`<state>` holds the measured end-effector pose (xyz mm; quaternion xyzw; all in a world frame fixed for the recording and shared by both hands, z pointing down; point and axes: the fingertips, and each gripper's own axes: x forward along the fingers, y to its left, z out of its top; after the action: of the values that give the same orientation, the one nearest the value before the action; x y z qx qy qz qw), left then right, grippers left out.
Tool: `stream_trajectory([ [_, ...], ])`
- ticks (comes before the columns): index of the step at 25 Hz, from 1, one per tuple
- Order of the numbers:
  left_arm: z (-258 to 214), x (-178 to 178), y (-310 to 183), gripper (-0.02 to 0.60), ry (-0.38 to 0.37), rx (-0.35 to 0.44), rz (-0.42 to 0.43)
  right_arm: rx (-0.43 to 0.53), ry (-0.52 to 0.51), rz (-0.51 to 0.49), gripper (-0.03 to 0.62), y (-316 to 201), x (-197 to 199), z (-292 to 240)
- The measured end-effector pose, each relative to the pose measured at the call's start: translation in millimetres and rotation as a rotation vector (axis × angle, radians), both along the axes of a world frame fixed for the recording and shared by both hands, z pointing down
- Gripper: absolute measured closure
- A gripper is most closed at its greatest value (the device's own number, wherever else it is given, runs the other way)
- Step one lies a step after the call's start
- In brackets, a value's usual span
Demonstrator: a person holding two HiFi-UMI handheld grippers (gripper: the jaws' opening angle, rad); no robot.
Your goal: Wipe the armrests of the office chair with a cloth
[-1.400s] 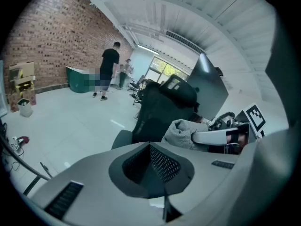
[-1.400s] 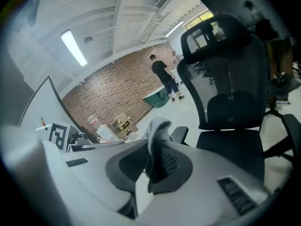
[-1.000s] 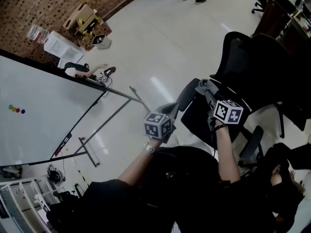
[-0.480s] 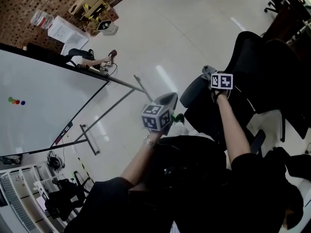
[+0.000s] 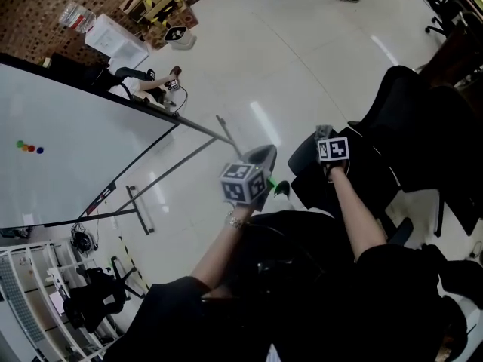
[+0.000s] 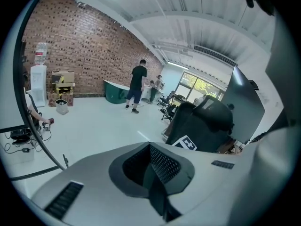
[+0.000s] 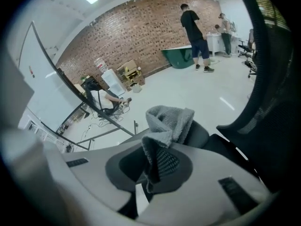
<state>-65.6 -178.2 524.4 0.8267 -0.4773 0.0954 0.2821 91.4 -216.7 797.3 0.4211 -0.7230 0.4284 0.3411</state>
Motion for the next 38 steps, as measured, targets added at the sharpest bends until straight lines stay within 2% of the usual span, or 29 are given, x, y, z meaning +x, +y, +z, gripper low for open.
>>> stream_trajectory([
  [8, 3.8, -4.0, -9.8, 0.581, -0.002, -0.005, -0.002, -0.031, -0.133, -0.321, 0.577, 73.2, -88.6, -0.4],
  [11, 4.6, -0.8, -12.5, 0.581, -0.001, -0.007, 0.003, -0.050, -0.164, -0.414, 0.577, 97.3, -108.1, -2.7],
  [13, 3.9, 3.7, -13.6, 0.581, 0.003, -0.005, 0.011, -0.032, -0.183, -0.443, 0.577, 99.1, -108.7, -10.7],
  [15, 2.6, 7.6, -13.1, 0.581, 0.006, -0.002, 0.019, 0.018, -0.222, -0.411, 0.577, 84.8, -97.7, -26.3],
  [17, 1.9, 6.3, -12.2, 0.581, 0.006, -0.001, 0.019, 0.086, -0.254, -0.327, 0.577, 53.8, -76.2, -44.2],
  [19, 3.5, 2.3, -11.3, 0.581, 0.003, -0.006, 0.011, 0.151, -0.241, -0.218, 0.577, 12.9, -42.9, -56.6],
  [23, 8.3, -4.4, -7.0, 0.581, 0.002, -0.017, -0.003, 0.214, -0.102, -0.026, 0.577, -54.7, 28.2, -57.3],
  [27, 6.9, -9.2, -4.5, 0.581, 0.002, -0.015, -0.017, 0.160, 0.018, 0.030, 0.577, -70.1, 62.8, -27.2],
  [30, 6.5, -15.7, -1.5, 0.581, 0.003, -0.015, -0.030, 0.100, 0.025, 0.030, 0.577, -50.3, 53.5, -3.6],
  [32, 6.7, -18.8, -1.2, 0.581, 0.003, -0.016, -0.038, 0.098, 0.022, 0.016, 0.576, -34.4, 39.1, 2.7],
  [34, 6.5, -21.1, -2.6, 0.581, 0.002, -0.014, -0.042, 0.117, -0.027, 0.002, 0.577, -23.3, 15.5, -5.1],
  [36, 7.3, -21.9, -3.2, 0.581, 0.001, -0.013, -0.040, 0.111, -0.087, -0.052, 0.577, -2.6, -14.7, -8.8],
  [38, 8.1, -19.5, -2.9, 0.581, 0.002, -0.014, -0.033, 0.101, -0.134, -0.160, 0.577, 28.9, -47.0, -8.9],
])
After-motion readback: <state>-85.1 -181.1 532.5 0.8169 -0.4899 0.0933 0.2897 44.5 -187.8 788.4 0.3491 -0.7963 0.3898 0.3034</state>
